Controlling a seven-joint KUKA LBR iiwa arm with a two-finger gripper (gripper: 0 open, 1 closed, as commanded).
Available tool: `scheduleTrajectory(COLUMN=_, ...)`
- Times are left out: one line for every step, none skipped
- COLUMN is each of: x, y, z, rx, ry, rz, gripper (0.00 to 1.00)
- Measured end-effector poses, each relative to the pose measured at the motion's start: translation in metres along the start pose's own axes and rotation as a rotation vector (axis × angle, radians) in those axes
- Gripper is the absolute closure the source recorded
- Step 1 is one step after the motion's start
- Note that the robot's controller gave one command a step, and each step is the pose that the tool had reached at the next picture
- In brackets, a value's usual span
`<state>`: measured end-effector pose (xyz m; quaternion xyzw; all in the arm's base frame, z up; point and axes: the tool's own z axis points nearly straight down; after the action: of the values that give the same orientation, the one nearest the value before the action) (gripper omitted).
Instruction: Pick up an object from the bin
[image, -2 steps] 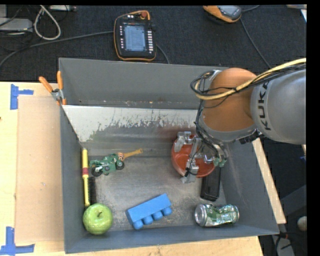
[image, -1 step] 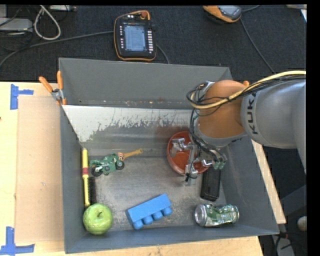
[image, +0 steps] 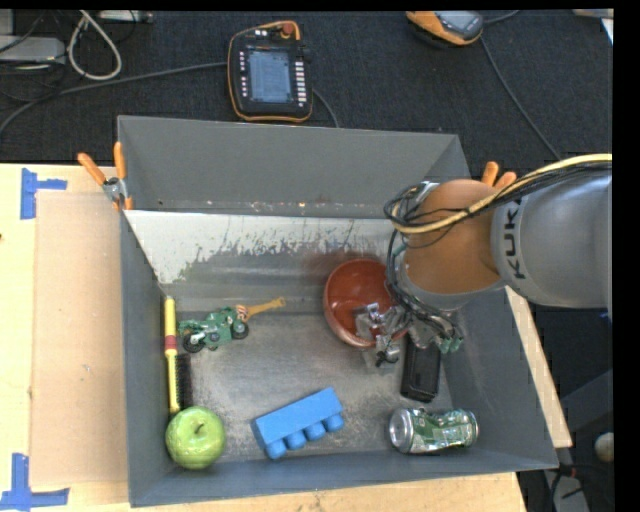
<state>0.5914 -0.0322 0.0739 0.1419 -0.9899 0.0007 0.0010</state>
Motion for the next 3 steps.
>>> scheduleTrajectory(x=0.0, y=0.0, z=0.0, rx=0.0, ry=0.0, rz=0.001, gripper=1.0)
scheduleTrajectory(x=0.0, y=-0.007, z=-0.083, rx=-0.003, ry=0.003, rz=0.011, gripper=1.0)
scheduleTrajectory(x=-0.005, y=-0.006, z=-0.086, rx=-0.003, ry=0.0, rz=0.007, gripper=1.0)
